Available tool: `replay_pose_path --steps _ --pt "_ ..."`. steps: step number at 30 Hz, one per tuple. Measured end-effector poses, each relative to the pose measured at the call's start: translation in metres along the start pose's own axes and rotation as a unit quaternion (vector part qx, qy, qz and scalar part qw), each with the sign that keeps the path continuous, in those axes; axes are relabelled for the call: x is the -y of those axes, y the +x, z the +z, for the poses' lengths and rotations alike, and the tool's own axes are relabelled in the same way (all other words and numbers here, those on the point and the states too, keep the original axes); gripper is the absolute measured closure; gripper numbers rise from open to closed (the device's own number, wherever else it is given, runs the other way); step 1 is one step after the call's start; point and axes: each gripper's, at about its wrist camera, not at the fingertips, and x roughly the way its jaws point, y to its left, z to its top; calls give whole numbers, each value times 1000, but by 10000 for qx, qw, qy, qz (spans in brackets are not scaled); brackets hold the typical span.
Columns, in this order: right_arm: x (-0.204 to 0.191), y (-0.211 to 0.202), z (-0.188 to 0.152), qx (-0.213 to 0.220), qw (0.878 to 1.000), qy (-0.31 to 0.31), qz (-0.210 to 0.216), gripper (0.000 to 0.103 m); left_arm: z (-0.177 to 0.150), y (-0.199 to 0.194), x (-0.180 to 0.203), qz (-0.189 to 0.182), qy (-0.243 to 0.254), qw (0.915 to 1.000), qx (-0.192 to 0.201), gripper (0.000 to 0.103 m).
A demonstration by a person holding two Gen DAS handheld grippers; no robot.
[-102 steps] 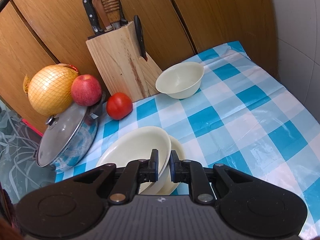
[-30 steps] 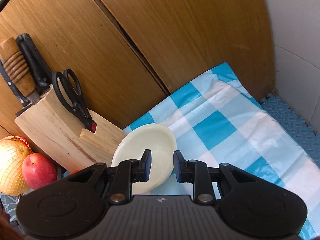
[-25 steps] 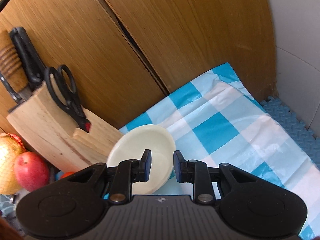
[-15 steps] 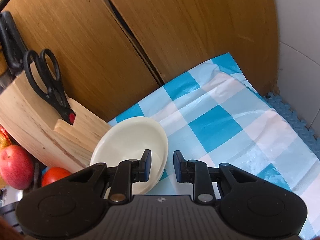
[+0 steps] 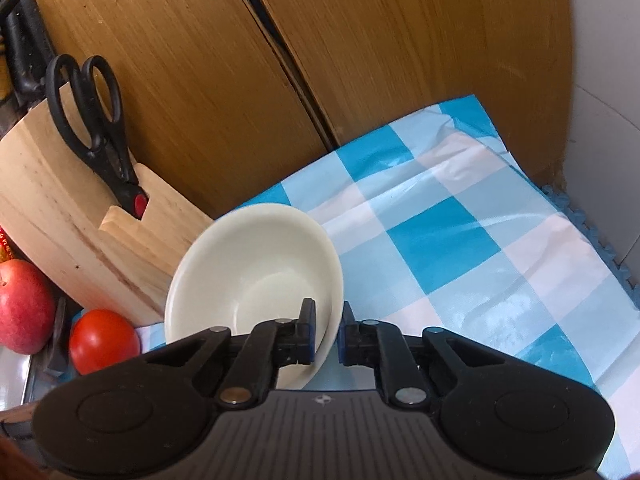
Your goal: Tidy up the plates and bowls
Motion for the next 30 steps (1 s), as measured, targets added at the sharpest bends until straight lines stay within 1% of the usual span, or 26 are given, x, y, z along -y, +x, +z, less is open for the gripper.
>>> replay_pose_path --steps 5,10,15,18,20,22,24,25,26,28,30 --pt "3 -4 -2 -94 9998 109 139 93 -1 0 5 48 108 9999 -47 76" --pt "1 -11 -3 -140 9998 63 127 93 -4 -5 9 100 179 9998 -49 77" --pt "5 -19 -3 -271 9996 -38 55 92 -7 -7 13 5 280 9995 -155 76" --pt "12 -21 -3 -298 9995 17 29 92 -8 -6 13 -20 275 9994 -196 74" --pt "17 -22 -1 -265 9996 57 9 90 -9 -4 16 99 372 9992 -119 65" --pt "18 -23 0 -203 9997 95 -11 90 -11 -5 18 217 411 9989 -61 58" --pt "17 -23 2 -155 9998 111 40 86 -10 -2 19 231 425 9988 -74 56" --pt "16 -22 3 -161 9998 97 63 82 -10 -1 18 231 395 9989 -76 52" --pt "15 -20 3 -170 9998 65 58 82 -10 1 18 240 368 9990 -67 45" --pt "12 -16 3 -192 9998 3 -2 82 -10 5 16 321 340 9989 -95 44" --pt "11 -14 2 -151 9999 -67 -5 85 -10 7 15 327 401 9986 -90 47"
